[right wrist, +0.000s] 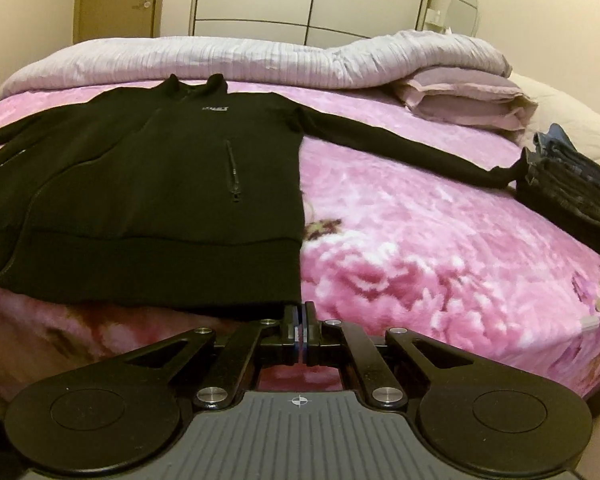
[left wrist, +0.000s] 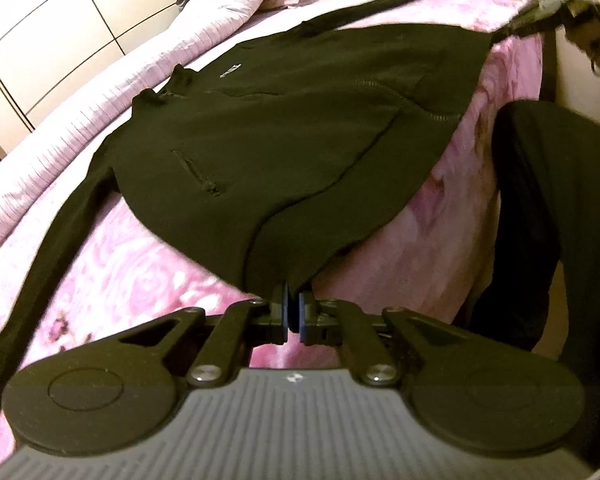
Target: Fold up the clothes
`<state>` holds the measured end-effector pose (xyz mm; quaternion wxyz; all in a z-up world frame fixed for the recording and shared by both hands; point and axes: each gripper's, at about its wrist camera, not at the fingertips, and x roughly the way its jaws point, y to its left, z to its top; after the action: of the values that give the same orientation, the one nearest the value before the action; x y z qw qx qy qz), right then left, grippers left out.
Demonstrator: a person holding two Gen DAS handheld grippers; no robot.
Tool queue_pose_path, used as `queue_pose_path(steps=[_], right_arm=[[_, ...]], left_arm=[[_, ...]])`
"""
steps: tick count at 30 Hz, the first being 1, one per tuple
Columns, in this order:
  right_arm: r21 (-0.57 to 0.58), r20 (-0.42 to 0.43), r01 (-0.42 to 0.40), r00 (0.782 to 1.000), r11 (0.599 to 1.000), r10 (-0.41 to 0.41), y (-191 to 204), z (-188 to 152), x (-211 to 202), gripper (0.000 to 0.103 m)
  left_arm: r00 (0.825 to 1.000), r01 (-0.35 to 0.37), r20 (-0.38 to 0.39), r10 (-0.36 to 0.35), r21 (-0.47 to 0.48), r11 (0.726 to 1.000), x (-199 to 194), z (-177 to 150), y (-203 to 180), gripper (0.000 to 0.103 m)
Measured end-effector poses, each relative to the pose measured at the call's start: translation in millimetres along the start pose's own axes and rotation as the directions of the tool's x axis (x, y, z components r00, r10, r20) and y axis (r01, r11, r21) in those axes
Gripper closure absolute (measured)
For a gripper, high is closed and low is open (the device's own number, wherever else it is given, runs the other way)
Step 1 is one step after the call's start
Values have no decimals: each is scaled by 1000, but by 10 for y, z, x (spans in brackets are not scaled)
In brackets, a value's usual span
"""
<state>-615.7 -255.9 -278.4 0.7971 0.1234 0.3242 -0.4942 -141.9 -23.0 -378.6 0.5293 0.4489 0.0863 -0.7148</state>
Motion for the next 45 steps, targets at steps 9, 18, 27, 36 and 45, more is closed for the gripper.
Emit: queue_pose_path(steps=[9, 18, 27, 36, 45], right_arm=[[39, -45, 41, 998, 998, -40, 32, -6, -209, 101], [108, 7, -55, 998, 993, 55, 250, 363, -383, 36], [152, -91, -234, 964, 960, 250, 627, 935, -239, 29], [200, -128, -143, 977, 969, 170, 641, 1068, -620, 27], [154, -178, -127, 972, 980, 154, 936, 1024, -854, 25]], left_arm=[[999, -25, -27, 24, -16, 1000, -92, -135, 17, 97], [995, -102, -41, 96, -205, 973, -361, -223, 226, 80], [976, -197, -25, 214, -506, 840, -610, 52, 370, 21], [983, -135, 25, 181, -564, 815, -698, 439, 565, 16], [974, -128, 71, 214, -606, 785, -800, 425, 554, 16]])
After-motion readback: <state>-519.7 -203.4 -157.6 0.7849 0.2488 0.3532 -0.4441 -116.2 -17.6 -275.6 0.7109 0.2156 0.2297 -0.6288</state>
